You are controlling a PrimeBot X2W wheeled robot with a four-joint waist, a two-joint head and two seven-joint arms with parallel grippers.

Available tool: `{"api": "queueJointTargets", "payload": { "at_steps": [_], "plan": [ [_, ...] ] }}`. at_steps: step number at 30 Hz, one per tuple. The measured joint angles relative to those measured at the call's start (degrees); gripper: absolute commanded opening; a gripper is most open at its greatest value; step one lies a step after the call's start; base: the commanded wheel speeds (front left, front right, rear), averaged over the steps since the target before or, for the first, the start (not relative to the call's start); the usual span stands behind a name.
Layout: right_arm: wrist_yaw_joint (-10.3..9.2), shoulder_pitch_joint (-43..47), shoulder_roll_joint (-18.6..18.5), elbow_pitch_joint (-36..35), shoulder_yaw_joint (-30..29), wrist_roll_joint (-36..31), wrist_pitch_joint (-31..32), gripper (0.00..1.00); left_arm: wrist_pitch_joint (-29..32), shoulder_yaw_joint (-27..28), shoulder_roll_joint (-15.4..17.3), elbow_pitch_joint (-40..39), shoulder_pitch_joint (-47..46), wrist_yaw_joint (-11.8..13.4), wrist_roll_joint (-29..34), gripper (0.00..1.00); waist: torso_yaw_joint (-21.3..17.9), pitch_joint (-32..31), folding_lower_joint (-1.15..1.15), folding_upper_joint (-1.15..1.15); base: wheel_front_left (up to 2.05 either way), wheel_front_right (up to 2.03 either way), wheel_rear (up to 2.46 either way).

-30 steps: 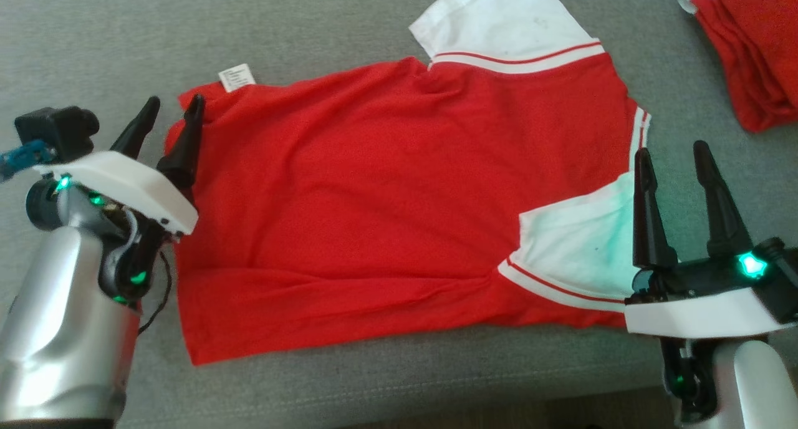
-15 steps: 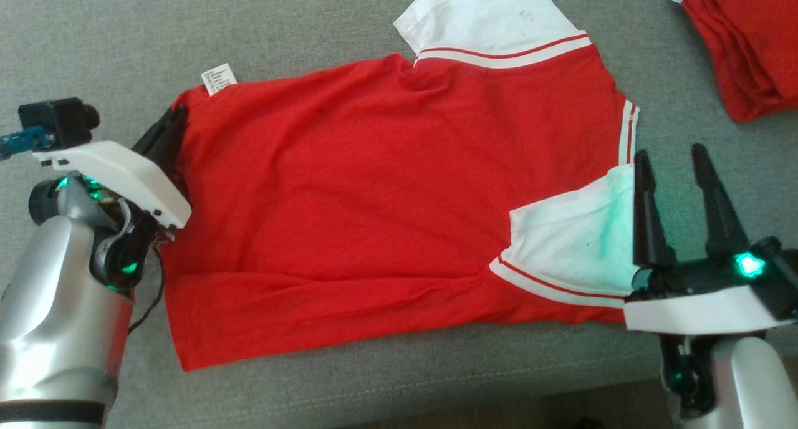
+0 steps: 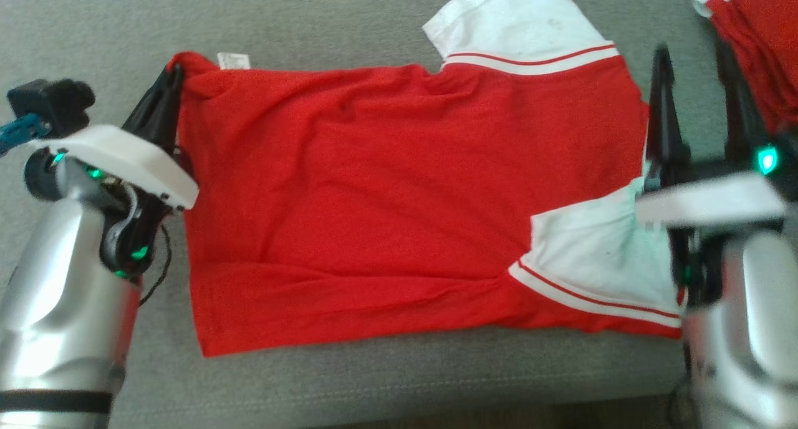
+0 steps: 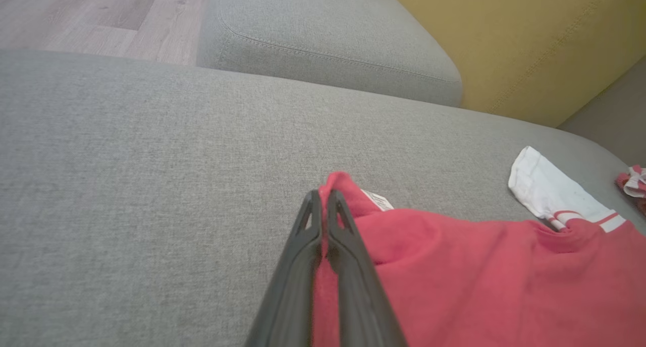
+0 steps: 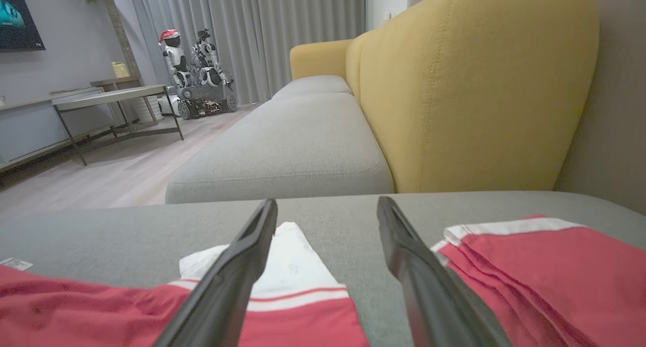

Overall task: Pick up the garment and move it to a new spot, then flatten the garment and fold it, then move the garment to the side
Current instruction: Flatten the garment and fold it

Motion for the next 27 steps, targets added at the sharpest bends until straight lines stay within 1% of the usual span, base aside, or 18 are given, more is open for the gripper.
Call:
{"api": "queueJointTargets", "payload": {
  "at_steps": [2, 7, 12, 15, 16, 19, 23, 24, 25, 26, 27],
  "plan": [
    [0.00, -4.7, -0.7, 4.1, 0.0, 0.6, 0.7, 1.00, -0.3, -0.3, -0.8, 0.0, -0.7, 0.0, 0.0, 0.00, 0.9, 0.3, 0.00, 0.00, 0.00, 0.00, 0.00],
    [0.00, -17.2, -4.6, 16.8, 0.7, 2.7, 3.9, 1.00, -0.5, -1.9, -3.3, 0.5, -3.9, 0.0, 0.0, 0.00, 3.7, 1.8, 0.00, 0.00, 0.00, 0.00, 0.00],
    [0.00, -27.1, -8.2, 29.3, 3.6, 2.8, 9.3, 1.00, -1.5, -3.8, -6.1, 2.9, -8.1, -0.1, 0.0, 0.00, 7.4, 3.6, 0.01, 0.00, 0.00, 0.00, 0.00],
    [0.00, -31.5, -9.8, 35.5, 5.9, 2.6, 14.0, 1.00, -2.2, -4.4, -7.2, 4.4, -9.7, -0.5, 0.0, 0.00, 9.4, 4.7, 0.01, 0.00, 0.00, 0.00, 0.00],
    [0.00, -31.5, -9.8, 35.5, 5.9, 2.6, 14.0, 1.00, -2.2, -4.4, -7.2, 4.4, -9.7, -0.5, 0.0, 0.00, 9.4, 4.7, 0.01, 0.00, 0.00, 0.00, 0.00],
    [0.00, -35.0, -10.9, 40.3, 8.0, 2.0, 18.7, 1.00, -3.0, -5.6, -8.1, 6.1, -11.0, -0.8, 0.0, 0.00, 11.0, 5.8, 0.01, 0.00, 0.00, 0.00, 0.00],
    [0.00, -38.5, -11.2, 44.3, 8.8, 1.7, 23.3, 1.00, -4.0, -6.5, -8.9, 7.9, -12.5, -1.0, -0.8, 0.00, 12.3, 6.7, 0.01, 0.00, 0.00, 0.00, 0.00],
    [0.00, -39.5, -11.3, 44.9, 8.9, 1.7, 24.3, 0.67, -4.1, -6.9, -8.9, 8.2, -12.8, -1.0, -1.1, 0.00, 12.4, 6.9, 0.00, 0.00, 0.00, 0.00, 0.00],
    [0.00, -40.4, -11.6, 45.4, 9.2, 1.7, 25.1, 0.67, -4.5, -7.2, -8.9, 8.6, -13.0, -1.0, -1.2, 0.00, 12.6, 7.0, 0.00, 0.00, 0.00, 0.00, 0.00],
    [0.00, -41.1, -11.7, 45.9, 9.4, 1.7, 25.6, 0.09, -4.5, -7.4, -8.9, 9.0, -13.2, -1.1, -1.2, 0.00, 12.6, 7.1, 0.00, 0.00, 0.00, 0.00, 0.00],
    [0.00, -41.6, -11.7, 46.3, 9.4, 1.9, 26.0, 0.00, -4.7, -7.5, -9.0, 9.4, -13.2, -1.1, -1.3, 0.00, 12.7, 7.1, 0.00, 0.00, 0.00, 0.00, 0.00]
  ]
}}
